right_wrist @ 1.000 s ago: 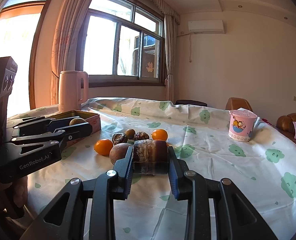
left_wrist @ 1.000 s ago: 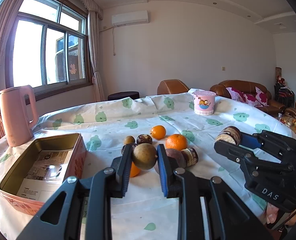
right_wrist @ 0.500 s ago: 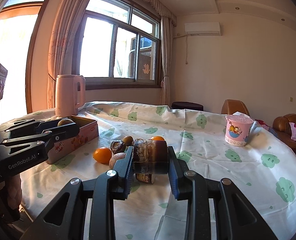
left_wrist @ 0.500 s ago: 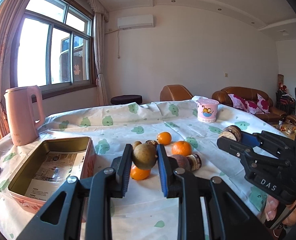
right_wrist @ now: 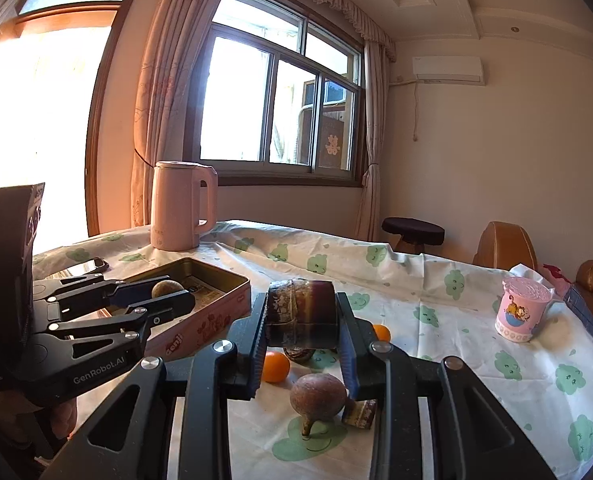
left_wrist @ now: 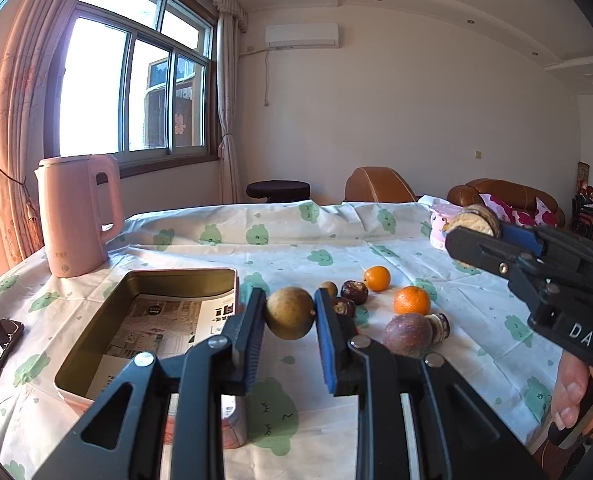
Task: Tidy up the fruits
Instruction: 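Lift the jar with the right gripper while the left lifts the brown fruit, then carry the jar over the tin box with the right gripper while the left carries the fruit there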
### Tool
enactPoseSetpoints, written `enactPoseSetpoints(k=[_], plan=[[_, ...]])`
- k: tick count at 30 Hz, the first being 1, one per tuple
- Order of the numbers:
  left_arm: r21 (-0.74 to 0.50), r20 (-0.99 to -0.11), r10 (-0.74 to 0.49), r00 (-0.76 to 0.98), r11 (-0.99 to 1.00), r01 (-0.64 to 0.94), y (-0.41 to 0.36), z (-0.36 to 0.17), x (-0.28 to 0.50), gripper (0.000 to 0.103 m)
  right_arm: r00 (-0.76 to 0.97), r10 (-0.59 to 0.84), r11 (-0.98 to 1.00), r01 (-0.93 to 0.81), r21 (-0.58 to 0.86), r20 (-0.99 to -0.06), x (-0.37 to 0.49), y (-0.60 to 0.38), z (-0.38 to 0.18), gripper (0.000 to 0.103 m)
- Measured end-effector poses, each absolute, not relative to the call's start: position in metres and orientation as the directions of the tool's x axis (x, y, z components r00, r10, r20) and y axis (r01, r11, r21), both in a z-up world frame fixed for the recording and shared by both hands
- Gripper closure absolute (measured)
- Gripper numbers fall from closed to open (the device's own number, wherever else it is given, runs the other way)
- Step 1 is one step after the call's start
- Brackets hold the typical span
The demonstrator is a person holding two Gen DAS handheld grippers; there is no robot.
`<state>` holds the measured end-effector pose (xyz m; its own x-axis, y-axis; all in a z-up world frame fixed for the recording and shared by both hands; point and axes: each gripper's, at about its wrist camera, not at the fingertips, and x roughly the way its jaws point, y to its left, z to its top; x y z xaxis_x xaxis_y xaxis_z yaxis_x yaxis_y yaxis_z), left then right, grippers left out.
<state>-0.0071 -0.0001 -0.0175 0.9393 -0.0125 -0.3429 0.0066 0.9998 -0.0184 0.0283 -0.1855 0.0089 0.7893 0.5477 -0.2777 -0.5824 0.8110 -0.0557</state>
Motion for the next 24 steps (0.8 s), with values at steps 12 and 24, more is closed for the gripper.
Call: enactPoseSetpoints(k=[12, 24], plan=[[-0.042, -0.397, 0.056, 0.916, 0.996, -0.079, 0.049, -0.022, 0.01, 0.077, 0.715, 0.623, 0.734, -0.675, -0.08, -0.318, 0.048, -0.125, 0.03, 0.07], [-0.016, -0.438, 0.109, 0.892, 0.991, -0.129, 0.085, -0.026, 0.029, 0.077, 0.666, 0.647, 0.684, -0.722, -0.105, -0.37, 0.076, -0.074, 0.034, 0.07]])
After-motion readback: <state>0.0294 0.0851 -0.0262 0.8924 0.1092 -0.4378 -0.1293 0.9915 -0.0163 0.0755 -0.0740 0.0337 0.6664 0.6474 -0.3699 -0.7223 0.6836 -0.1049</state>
